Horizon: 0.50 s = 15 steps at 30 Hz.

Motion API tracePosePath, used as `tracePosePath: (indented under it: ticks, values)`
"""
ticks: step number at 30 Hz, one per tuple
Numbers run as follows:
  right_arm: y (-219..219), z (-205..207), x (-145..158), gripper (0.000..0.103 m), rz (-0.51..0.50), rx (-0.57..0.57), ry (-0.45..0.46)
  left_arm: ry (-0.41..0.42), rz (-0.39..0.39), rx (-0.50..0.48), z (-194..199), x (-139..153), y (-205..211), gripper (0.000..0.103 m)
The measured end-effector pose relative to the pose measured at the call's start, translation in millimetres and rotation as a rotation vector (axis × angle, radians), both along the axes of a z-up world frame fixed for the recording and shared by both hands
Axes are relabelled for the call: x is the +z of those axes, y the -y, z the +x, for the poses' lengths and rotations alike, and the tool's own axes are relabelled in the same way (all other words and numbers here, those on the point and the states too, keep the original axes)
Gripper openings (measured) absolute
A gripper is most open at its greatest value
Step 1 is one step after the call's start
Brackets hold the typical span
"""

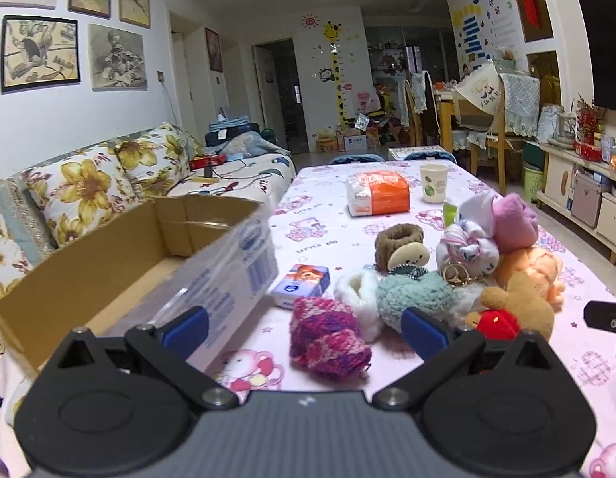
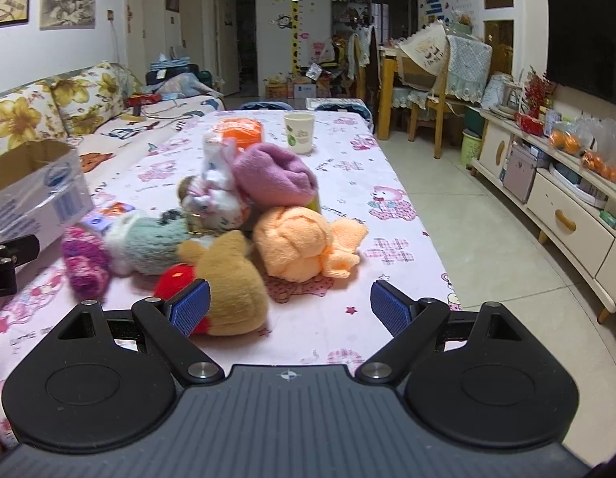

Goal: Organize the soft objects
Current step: 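Move the left tool toward the pink knitted pouch, then close the left tool on the pink knitted pouch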

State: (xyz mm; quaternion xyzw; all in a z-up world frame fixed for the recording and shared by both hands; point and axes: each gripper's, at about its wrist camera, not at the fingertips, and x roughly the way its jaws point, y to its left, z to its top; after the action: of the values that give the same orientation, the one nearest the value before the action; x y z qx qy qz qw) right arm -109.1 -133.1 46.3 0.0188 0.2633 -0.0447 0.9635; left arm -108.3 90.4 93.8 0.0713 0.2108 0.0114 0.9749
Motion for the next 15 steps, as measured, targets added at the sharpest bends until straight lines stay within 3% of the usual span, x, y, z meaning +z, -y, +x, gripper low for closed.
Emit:
tracePosePath:
  ticks: [15]
  values:
    - [-83,-60,51,0.103,-0.01,0.2,0.057,0.073,-0.002,0.117,-66,42,-49,0.102]
